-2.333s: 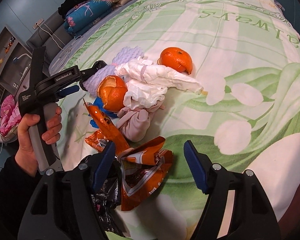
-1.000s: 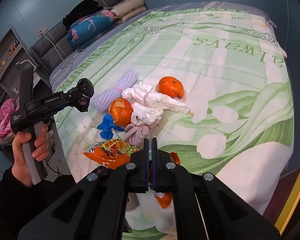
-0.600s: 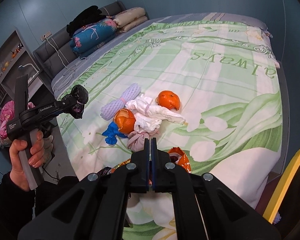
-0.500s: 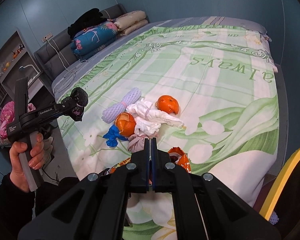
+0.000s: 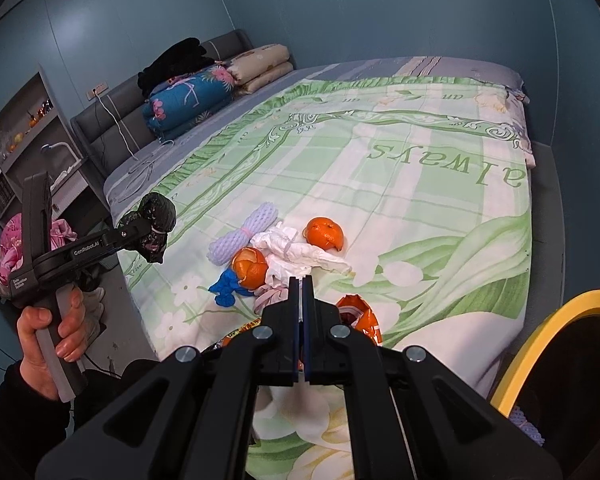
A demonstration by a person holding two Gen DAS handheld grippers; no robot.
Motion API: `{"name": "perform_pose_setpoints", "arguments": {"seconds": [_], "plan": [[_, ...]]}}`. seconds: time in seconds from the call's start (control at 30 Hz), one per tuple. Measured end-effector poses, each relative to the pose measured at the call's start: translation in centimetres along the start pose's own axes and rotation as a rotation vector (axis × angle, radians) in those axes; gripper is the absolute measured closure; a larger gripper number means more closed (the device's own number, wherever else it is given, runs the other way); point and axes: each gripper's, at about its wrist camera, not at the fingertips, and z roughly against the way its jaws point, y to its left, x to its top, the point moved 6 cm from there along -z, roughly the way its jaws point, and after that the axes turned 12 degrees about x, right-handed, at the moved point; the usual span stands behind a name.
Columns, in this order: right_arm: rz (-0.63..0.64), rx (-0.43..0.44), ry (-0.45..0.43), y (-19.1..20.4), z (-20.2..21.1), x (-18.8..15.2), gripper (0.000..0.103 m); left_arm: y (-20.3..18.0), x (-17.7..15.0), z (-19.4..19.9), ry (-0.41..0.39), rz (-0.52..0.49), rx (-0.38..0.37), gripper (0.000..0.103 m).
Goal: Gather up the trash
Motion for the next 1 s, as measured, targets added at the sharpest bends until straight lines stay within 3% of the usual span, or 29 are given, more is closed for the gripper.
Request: {"name": "perform_pose_setpoints", "arguments": {"seconds": [0.5, 1.0], "plan": [[0.004, -0.033, -0.086, -1.4, 4.6, 1.1, 0.102, -5.5, -0.7, 3.5, -0.043, -0.083, -0.067, 0.075], [-0.027, -0.107, -0.165, -4.0, 9.5, 1.9, 0.103, -12.7, -2.8, 5.2, -0.035, -0.198, -0.161, 0.075]]}}
